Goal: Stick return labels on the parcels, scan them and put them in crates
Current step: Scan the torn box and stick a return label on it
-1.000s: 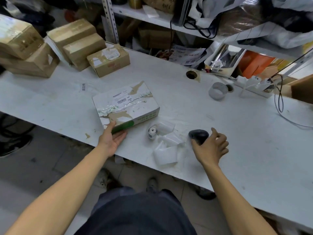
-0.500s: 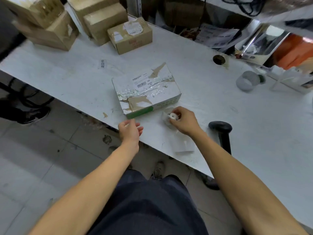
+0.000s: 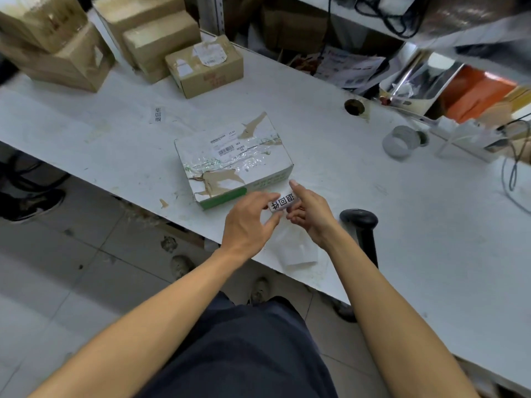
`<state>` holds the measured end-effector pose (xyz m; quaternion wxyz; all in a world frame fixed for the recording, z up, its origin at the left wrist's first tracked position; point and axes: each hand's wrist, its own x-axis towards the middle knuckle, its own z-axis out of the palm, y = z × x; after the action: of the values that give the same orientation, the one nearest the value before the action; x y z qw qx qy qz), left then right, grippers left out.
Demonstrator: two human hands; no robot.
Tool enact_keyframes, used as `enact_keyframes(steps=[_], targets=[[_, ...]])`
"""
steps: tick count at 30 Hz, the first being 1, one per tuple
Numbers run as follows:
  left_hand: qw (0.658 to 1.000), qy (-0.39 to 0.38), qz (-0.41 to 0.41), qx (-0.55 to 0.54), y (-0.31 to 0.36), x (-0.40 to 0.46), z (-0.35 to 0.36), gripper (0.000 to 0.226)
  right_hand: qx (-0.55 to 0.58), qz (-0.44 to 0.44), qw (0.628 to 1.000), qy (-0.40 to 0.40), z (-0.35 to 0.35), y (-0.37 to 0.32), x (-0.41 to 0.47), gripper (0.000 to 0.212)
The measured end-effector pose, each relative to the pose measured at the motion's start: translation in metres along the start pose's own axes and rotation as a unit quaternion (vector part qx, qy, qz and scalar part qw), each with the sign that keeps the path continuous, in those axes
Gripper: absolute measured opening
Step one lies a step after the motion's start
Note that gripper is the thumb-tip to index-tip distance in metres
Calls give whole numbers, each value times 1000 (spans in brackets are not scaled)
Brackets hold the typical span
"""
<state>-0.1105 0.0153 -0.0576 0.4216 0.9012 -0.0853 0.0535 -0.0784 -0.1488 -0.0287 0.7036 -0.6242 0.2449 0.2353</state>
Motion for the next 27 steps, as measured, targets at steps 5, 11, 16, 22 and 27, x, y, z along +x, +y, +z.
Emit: enact_keyframes(steps=[5, 11, 16, 22, 27], targets=[[996, -9, -47, -75, 5, 5, -7, 32, 77, -15, 995, -63, -9, 5, -4, 16], [988, -68, -78, -112, 11, 4, -15, 18, 50, -44, 995, -69, -7, 8, -5, 16], [986, -122, -91, -67, 3, 4, -19, 26, -13, -77, 996, -50, -6, 12, 1, 23], [977, -118, -155, -88, -9, 8, -25, 37, -92, -129, 986, -51, 0, 17, 6, 34], [945, 0, -282, -166, -25, 15, -47, 22, -242, -189, 952, 19, 3, 42, 11, 32]])
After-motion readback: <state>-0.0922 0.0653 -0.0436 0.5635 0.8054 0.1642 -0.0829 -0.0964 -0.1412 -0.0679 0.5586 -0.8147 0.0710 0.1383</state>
